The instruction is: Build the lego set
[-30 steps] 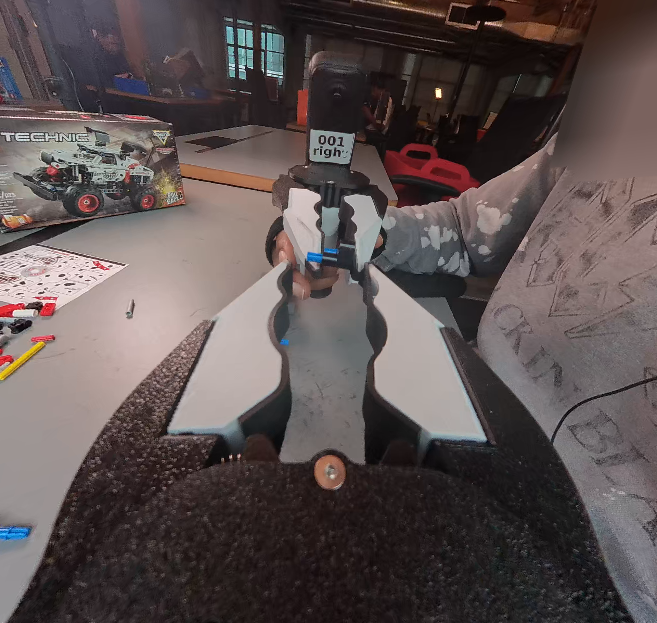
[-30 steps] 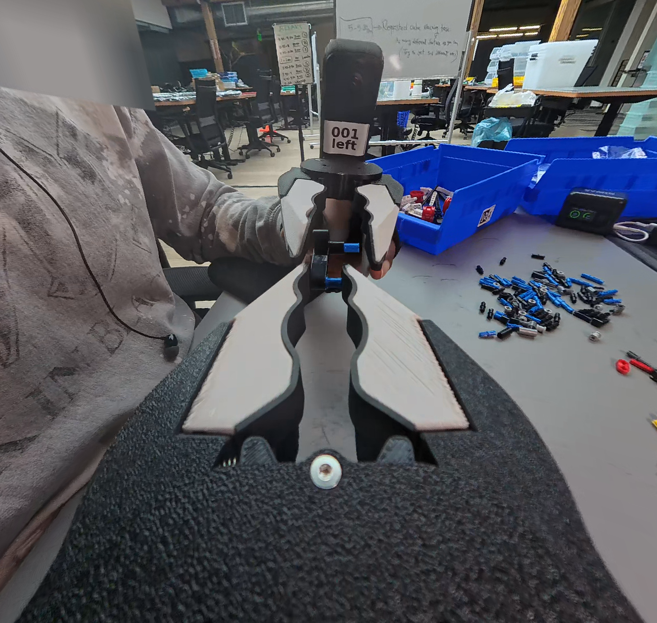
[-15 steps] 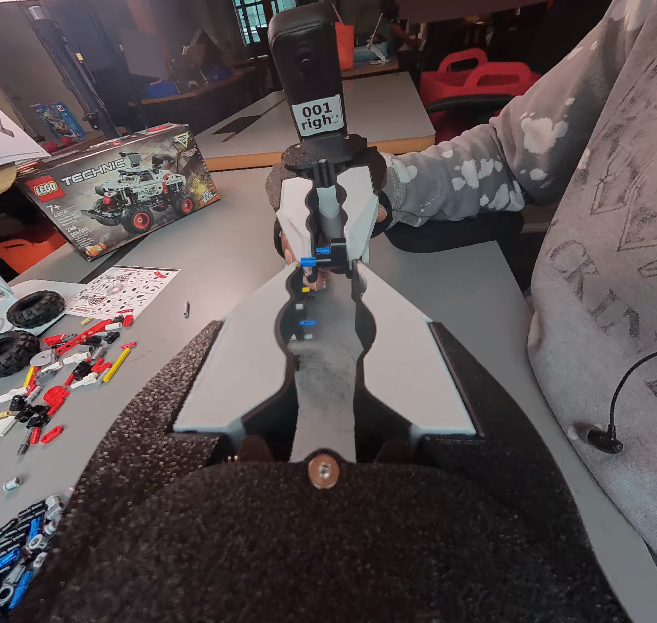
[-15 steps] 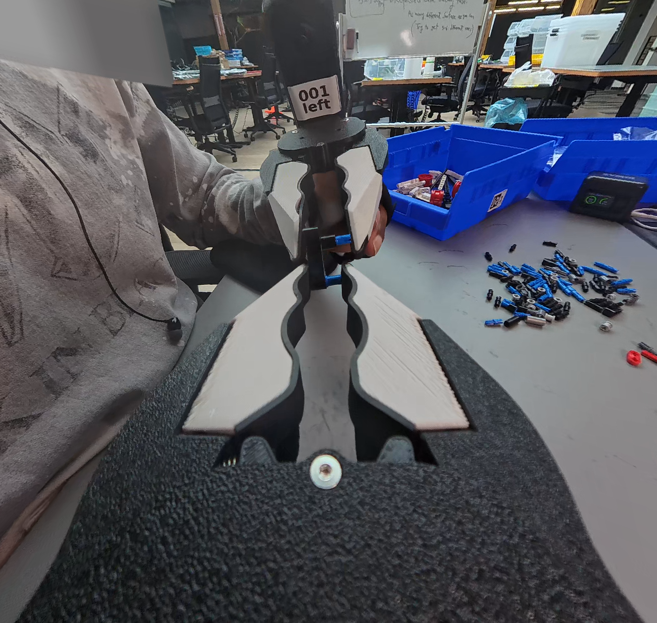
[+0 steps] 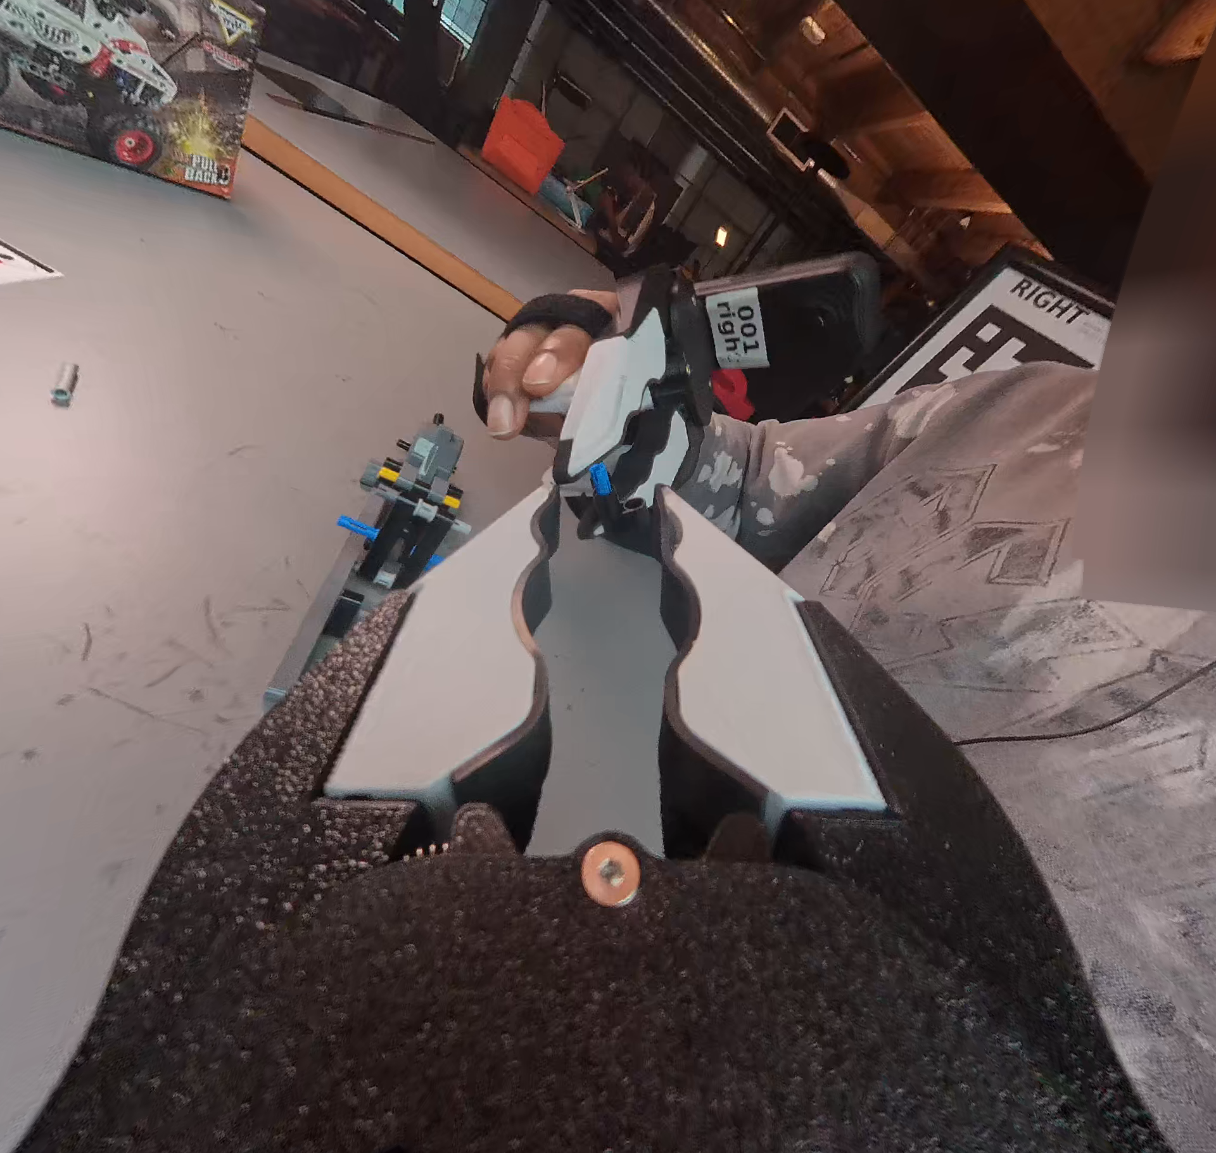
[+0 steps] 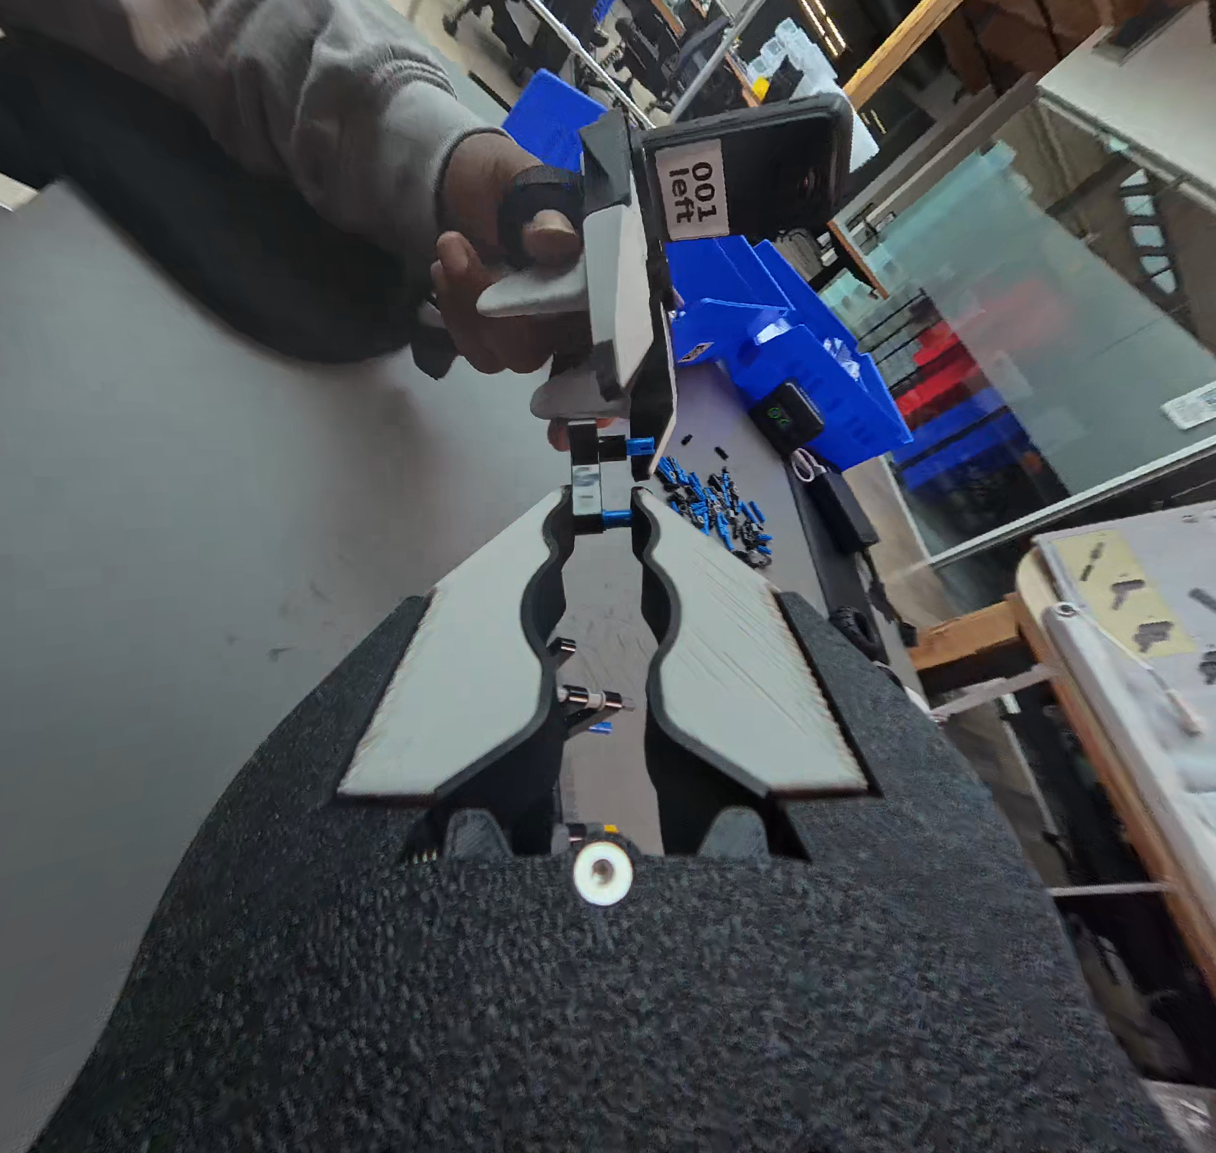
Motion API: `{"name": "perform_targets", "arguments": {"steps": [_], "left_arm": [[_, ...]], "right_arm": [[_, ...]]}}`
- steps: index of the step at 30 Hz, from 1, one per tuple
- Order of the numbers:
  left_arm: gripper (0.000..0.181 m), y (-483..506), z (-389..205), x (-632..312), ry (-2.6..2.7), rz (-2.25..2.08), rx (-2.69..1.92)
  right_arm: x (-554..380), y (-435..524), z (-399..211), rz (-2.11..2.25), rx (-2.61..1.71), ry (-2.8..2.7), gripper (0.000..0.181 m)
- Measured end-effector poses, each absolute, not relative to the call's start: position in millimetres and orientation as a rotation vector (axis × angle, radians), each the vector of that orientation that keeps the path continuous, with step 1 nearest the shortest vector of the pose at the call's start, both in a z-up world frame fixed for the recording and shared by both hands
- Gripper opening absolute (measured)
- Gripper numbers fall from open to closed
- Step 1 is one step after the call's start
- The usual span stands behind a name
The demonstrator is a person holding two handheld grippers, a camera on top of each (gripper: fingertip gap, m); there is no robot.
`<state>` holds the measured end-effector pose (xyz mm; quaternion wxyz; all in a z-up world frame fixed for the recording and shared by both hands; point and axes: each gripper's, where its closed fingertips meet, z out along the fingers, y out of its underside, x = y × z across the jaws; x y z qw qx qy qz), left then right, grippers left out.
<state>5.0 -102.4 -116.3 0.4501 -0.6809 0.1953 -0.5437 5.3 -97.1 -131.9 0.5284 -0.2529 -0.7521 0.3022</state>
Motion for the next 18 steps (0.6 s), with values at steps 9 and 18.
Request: {"name": "perform_targets", "arguments": {"steps": [9,18], "left_arm": [[0.010,-98.6,-135.1,9.7,0.513,-1.245,-1.781],[0.008,-93.3,-146.3,6.5,0.508,-1.201,-1.815]], "right_arm": [[1.9,-92.5,-142.7,0.414,-0.480,-1.783,0.016],[0.7,-98.5,-153.6,0.211,-0.403,-1.860,0.015]]}}
